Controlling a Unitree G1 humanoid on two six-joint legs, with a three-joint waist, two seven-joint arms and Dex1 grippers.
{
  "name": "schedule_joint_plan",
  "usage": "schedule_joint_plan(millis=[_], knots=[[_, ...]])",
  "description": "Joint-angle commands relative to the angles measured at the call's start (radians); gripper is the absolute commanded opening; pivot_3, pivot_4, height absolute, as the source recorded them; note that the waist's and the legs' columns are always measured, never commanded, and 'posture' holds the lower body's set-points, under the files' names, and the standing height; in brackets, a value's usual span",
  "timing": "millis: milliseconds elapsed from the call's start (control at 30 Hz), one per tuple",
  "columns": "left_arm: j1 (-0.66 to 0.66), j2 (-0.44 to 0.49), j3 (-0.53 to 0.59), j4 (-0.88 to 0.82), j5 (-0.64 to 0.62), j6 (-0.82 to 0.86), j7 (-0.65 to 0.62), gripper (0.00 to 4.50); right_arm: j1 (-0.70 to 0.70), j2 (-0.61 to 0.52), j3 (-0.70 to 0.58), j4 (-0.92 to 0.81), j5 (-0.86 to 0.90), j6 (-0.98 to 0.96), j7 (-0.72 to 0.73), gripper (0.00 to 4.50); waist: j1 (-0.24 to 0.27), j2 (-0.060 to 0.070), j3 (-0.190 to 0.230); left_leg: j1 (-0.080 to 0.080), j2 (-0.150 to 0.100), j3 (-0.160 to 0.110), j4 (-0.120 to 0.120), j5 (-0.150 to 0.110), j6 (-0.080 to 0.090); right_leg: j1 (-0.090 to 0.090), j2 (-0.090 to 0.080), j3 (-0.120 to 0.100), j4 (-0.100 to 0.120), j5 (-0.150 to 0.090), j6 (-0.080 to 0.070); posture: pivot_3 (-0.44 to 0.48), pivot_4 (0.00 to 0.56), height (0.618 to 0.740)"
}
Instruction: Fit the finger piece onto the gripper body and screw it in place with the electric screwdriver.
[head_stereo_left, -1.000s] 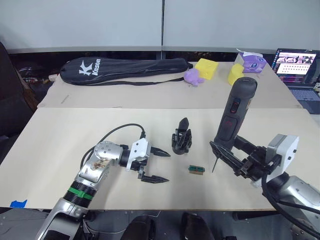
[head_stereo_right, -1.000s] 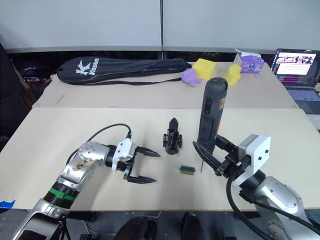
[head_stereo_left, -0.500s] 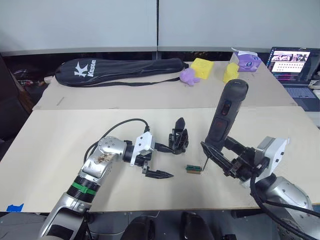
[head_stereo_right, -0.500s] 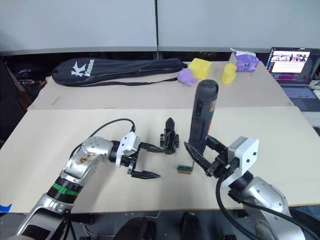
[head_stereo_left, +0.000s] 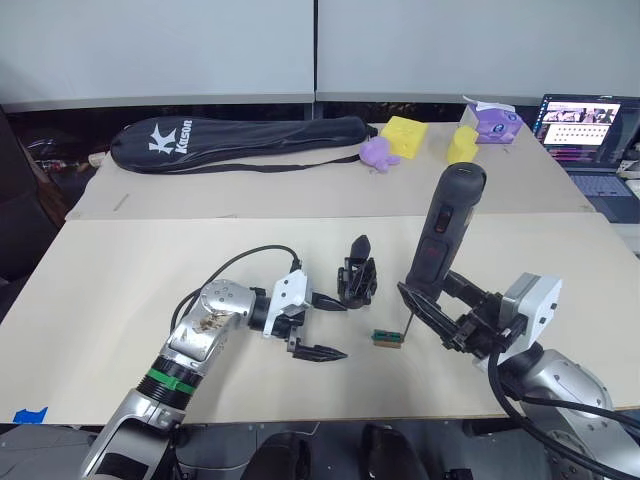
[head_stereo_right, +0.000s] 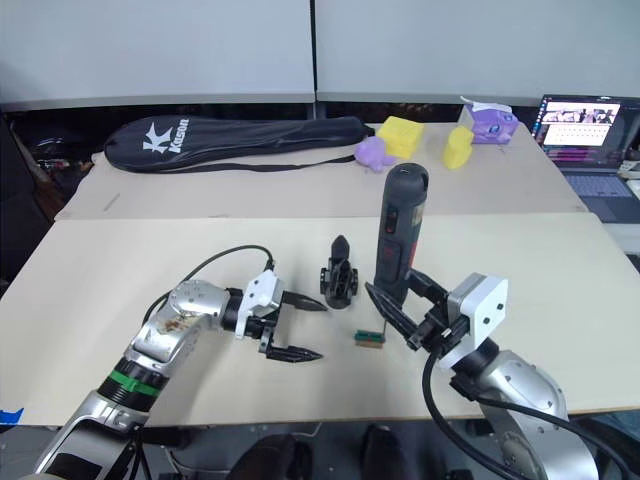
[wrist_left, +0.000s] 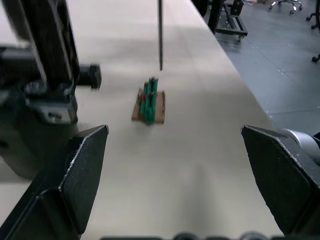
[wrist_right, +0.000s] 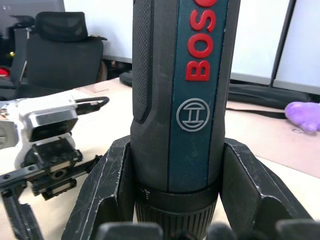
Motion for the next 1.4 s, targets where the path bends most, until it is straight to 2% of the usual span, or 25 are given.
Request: schedule_joint_plan(millis=[33,567,900,1400], knots=[[-0.003,0.000,0.005,-0.008,0.003,-0.017,-0.003,4.50,-0.019,-0.008,-0.011,-0.038,0.011,-0.040,-0.005,1.93,0.001,0.000,0.000,0.000,0.000,0.000,0.000,0.000,0.000,0.000,0.000,0.000,0.000,0.000,0.000,0.000,0.150,0.723],[0.015,-0.020,0.004,0.082,0.020,-0.111,-0.023,4.50,-0.027,-0.004,0.008,-0.027,-0.006,-0.049,-0.017,1.93,0.001,0.000,0.000,0.000,0.000,0.000,0.000,0.000,0.000,0.000,0.000,0.000,0.000,0.000,0.000,0.000,0.150,0.723],[0.020,-0.027,0.005,0.019,0.004,-0.083,-0.016,4.50,-0.034,-0.006,0.004,-0.028,-0.009,-0.047,-0.019,1.93,0.000,0.000,0.000,0.000,0.000,0.000,0.000,0.000,0.001,0.000,0.000,0.000,0.000,0.000,0.000,0.000,0.150,0.723],[0.015,-0.034,0.000,0.065,0.023,-0.131,-0.022,4.50,-0.041,-0.007,0.007,-0.009,-0.020,-0.056,-0.012,1.93,0.001,0.000,0.000,0.000,0.000,0.000,0.000,-0.001,0.001,0.000,0.000,0.000,0.000,0.000,0.000,0.000,0.150,0.723]])
